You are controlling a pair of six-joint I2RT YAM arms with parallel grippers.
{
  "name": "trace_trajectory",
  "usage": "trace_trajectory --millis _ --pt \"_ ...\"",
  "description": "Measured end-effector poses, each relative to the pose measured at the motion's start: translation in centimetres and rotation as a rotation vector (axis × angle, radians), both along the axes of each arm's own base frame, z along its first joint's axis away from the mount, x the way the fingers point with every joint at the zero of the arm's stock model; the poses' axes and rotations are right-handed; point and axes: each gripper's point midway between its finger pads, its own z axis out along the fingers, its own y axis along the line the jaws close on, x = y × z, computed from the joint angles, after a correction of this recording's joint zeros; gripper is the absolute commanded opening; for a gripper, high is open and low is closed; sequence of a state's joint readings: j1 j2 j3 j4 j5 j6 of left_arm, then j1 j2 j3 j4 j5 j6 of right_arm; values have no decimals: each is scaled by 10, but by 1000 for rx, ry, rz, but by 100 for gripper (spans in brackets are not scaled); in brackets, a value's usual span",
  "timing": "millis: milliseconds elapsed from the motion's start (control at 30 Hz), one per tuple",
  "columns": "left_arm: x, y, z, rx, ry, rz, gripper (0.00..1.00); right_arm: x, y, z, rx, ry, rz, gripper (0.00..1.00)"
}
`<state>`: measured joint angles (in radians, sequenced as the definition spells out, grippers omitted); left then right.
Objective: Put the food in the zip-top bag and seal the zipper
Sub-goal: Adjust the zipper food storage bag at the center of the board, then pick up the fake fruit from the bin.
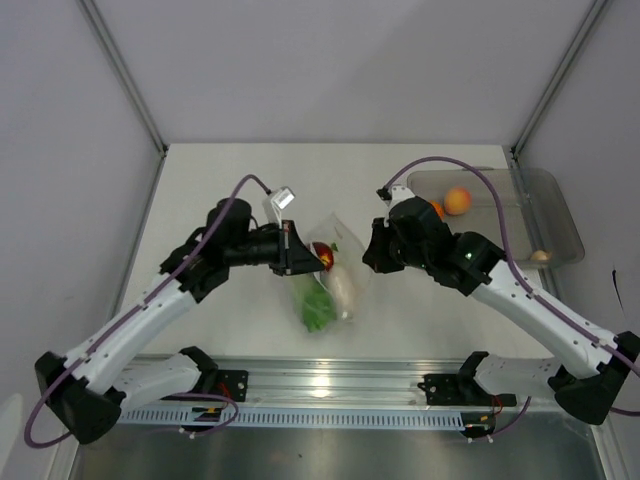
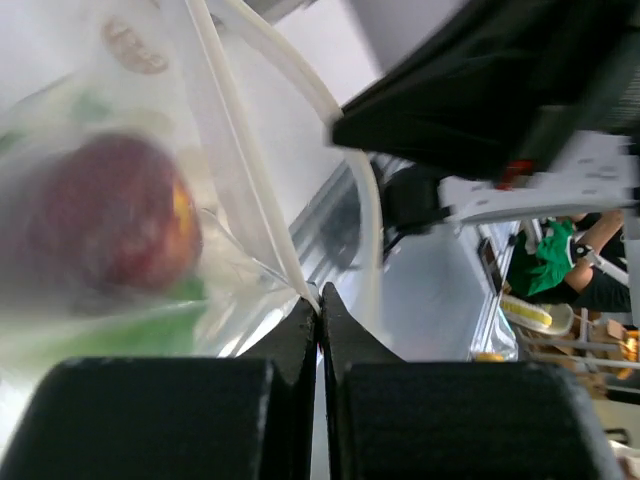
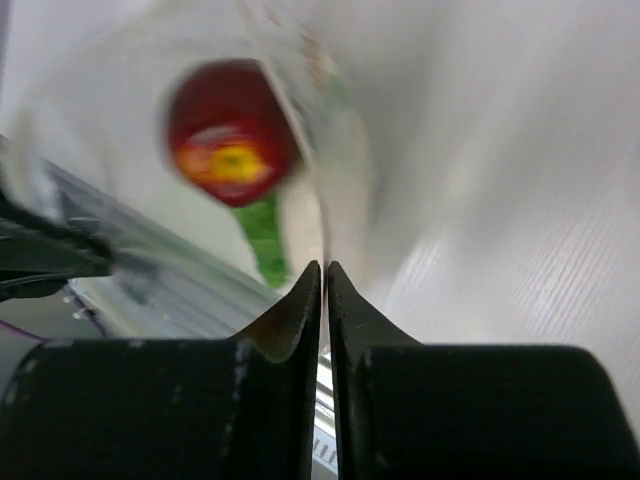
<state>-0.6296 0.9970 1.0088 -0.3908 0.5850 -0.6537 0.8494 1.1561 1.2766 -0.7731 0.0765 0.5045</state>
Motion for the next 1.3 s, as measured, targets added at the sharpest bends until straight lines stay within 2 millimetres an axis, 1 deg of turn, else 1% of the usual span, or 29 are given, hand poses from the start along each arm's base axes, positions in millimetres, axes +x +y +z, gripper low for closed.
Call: trace_trajectory --millis 67,100,133,167,200,233,267,333,367,433,467,533,567,600,700,767,800,833,900,1000,1033,1067,1167,1233,1300 --pt "4 -2 -41 76 101 5 1 1 1 -17 -35 36 2 15" --pt "4 -1 -58 110 147 8 1 2 1 -24 -52 52 2 23" --pt "4 0 -68 133 178 9 1 3 1 -26 -57 57 0 27" --pt "3 0 -72 143 192 9 1 5 1 -28 -62 60 0 38" --pt "3 0 -71 142 188 8 1 6 1 -29 -62 62 -3 43" --pt "4 0 -67 138 178 7 0 7 0 -29 -64 61 -3 46" --pt "5 -1 -62 129 164 5 1 9 -1 -27 -65 58 -3 52" --pt "7 -2 -52 115 141 5 1 14 -4 -19 -65 46 -13 60" --pt "8 -3 -50 111 135 5 1 18 -5 -11 -61 29 -19 73" --pt "9 -3 -47 108 124 3 1 27 -8 9 -48 -14 -38 85" --pt "9 -3 -47 108 122 3 1 32 -11 21 -39 -43 -51 98" --pt "9 -3 -47 109 122 3 1 42 -20 42 -18 -92 -83 99" --pt "9 -3 -47 109 122 3 1 51 -31 53 -7 -118 -116 99" --pt "9 -3 -47 109 121 4 1 56 -39 60 0 -133 -145 99" --pt "10 -2 -47 110 115 4 1 79 -82 73 12 -166 -277 99" --pt "11 -2 -47 107 113 5 1 97 -115 75 12 -179 -384 99" --pt "11 -2 -47 106 113 5 0 104 -127 75 13 -183 -422 99" --pt "11 -2 -47 105 111 5 1 114 -143 71 10 -182 -474 100" --pt "11 -3 -47 102 111 1 1 133 -171 58 11 -157 -574 99" --pt "10 -3 -48 98 113 -4 1 164 -206 19 11 -74 -699 99" --pt "10 -4 -48 96 113 -8 1 172 -215 8 15 -52 -732 99" --pt "10 -4 -48 92 113 -11 1 181 -226 -9 18 -20 -772 99" --pt "8 -5 -50 86 118 -18 1 202 -254 -53 36 64 -864 100" --pt "8 -6 -51 82 118 -21 1 216 -269 -73 48 96 -913 99" --pt "8 -6 -51 78 118 -26 1 231 -278 -90 60 110 -936 99"
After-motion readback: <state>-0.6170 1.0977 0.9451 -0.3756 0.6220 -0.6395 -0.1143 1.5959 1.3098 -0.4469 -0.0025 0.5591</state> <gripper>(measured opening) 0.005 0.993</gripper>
